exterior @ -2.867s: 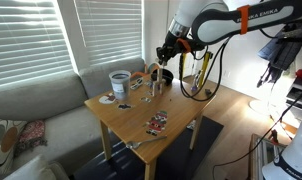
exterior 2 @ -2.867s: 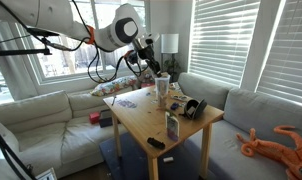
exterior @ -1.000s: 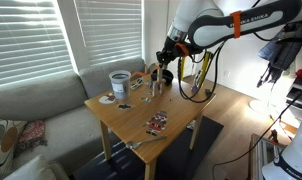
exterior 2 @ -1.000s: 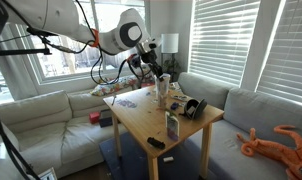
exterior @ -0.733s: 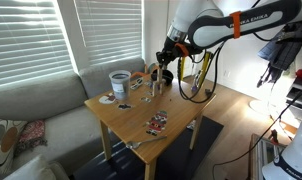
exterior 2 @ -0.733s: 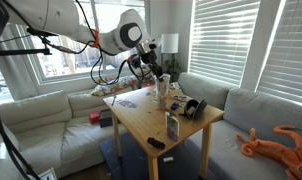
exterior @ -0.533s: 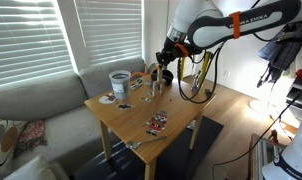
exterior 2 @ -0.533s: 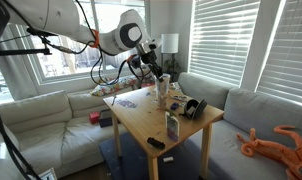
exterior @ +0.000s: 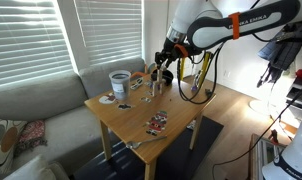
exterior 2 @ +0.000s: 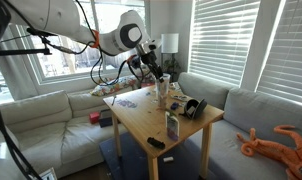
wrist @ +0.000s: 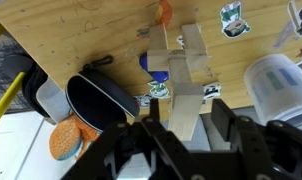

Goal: Put the wooden block on top of the stack of blocks

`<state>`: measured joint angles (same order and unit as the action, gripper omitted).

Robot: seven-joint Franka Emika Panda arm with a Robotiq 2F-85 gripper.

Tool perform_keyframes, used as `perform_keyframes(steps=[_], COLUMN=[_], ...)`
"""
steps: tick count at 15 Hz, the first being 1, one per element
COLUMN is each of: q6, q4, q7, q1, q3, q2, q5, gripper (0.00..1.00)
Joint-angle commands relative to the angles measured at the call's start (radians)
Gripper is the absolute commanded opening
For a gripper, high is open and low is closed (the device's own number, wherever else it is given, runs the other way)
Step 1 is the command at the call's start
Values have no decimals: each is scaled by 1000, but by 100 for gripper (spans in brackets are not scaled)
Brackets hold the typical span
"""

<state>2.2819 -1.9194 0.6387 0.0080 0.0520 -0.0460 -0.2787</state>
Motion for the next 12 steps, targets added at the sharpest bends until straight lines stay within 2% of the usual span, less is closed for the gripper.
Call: perform_keyframes(steps=[1,2,4,6,10,11,12], q6=[-19,-17,-8,18,142,95,106], q4=[28,29,41,62,54,77,74], q7=[-25,-27,-38,-64,-195,-134,-156], q1=[6,7,12,20,60,29,39], q3=[-1,0,4,11,44,42,51], q2=[4,-2,-27,-69,-114,-100,-110], q5=[29,31,29,29,121,72,87], gripper=[88,96,100,100,100,100,100])
